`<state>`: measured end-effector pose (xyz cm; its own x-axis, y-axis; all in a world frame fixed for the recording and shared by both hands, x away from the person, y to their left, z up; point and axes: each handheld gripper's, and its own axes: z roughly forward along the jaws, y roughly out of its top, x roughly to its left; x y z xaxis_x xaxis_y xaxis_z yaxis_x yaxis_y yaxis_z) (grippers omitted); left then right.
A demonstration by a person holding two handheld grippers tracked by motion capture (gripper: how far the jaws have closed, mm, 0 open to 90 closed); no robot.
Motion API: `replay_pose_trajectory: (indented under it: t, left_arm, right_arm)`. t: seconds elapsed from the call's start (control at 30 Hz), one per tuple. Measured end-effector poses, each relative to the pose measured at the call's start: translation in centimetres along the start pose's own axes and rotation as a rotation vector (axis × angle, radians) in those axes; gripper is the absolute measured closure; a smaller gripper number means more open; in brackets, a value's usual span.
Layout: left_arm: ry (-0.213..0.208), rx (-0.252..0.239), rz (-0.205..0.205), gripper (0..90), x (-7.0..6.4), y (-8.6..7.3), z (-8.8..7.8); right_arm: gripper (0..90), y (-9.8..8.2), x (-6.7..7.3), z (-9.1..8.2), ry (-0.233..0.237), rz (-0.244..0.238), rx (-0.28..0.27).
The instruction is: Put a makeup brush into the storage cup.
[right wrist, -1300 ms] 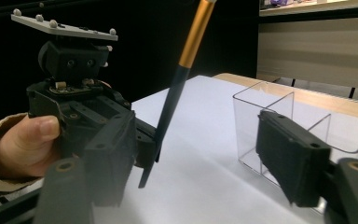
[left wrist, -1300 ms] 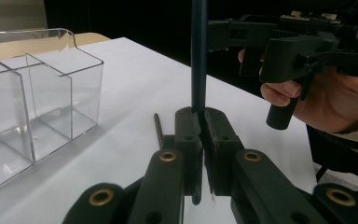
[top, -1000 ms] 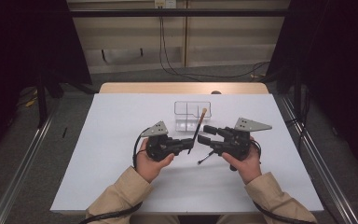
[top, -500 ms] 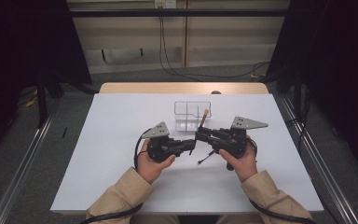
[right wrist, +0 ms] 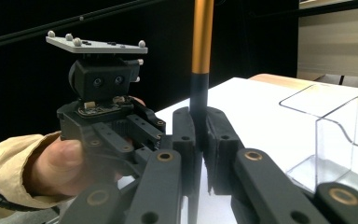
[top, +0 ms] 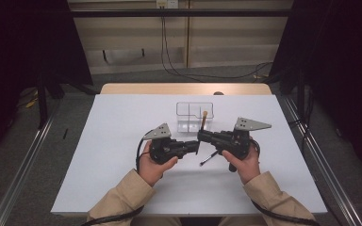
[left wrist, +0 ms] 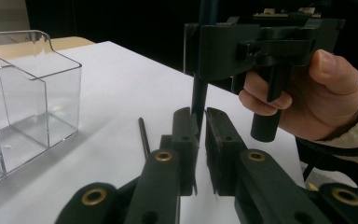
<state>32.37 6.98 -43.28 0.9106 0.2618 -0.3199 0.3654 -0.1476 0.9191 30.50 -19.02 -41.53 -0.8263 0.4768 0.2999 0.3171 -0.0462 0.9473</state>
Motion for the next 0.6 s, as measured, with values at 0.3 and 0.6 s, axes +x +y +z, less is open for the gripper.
replay_pose_trajectory:
  t: [0.3,0.6]
  left_arm:
    - [-0.013,-0.017,-0.007,63.9,0.21,-0.09,-0.35]
    - [0.018,-0.037,0.017,39.6,0.41,-0.15,-1.03]
  right_arm:
    - [83.6,0.05,-0.07,-0.14,-0.012,-0.025,-0.004]
    - [83.6,-0.12,0.11,0.16,-0.008,-0.045,0.017]
